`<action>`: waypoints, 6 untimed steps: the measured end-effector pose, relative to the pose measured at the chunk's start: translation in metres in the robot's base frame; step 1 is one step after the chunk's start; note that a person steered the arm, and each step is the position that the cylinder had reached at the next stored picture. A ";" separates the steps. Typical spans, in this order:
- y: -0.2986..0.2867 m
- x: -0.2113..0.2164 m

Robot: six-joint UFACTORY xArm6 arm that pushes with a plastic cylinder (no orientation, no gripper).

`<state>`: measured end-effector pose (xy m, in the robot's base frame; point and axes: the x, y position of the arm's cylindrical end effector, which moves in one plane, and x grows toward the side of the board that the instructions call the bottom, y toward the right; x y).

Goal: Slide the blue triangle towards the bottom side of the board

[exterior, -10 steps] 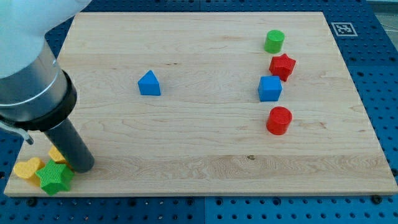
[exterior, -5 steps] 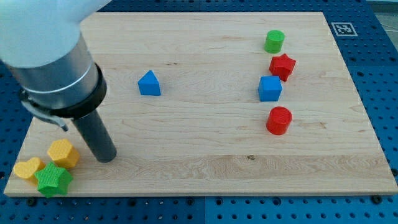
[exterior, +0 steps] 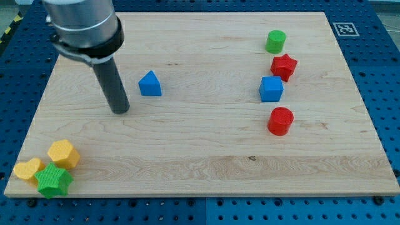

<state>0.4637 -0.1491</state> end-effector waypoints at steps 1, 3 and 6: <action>0.000 -0.021; 0.024 -0.011; 0.027 -0.086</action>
<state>0.3778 -0.1224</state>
